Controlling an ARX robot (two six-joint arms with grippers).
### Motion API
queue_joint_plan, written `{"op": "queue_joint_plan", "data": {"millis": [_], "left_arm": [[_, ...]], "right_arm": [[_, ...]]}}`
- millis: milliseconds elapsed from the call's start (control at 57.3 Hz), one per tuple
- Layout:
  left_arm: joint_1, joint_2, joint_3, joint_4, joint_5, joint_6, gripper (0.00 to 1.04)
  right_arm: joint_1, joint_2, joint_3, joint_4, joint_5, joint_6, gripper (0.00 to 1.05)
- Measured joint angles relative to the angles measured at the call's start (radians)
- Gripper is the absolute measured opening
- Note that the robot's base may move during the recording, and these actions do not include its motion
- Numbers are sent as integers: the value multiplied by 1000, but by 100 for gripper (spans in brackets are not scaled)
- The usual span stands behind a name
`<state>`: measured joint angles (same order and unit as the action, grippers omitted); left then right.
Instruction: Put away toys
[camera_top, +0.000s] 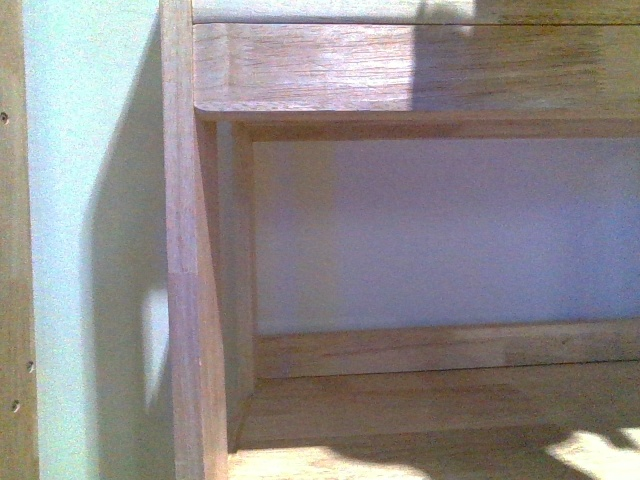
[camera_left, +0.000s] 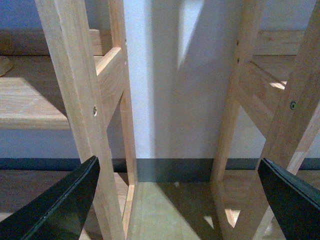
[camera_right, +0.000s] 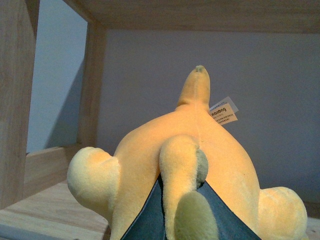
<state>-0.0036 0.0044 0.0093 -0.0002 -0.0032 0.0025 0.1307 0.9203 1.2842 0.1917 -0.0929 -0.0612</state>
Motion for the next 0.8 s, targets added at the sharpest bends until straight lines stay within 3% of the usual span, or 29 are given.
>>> {"op": "queue_joint_plan", "data": {"millis": [803], "left_arm": [[0, 0, 0, 0, 0, 0, 98]], "right_arm": [[-13, 295, 242, 68, -160, 130, 6]]}}
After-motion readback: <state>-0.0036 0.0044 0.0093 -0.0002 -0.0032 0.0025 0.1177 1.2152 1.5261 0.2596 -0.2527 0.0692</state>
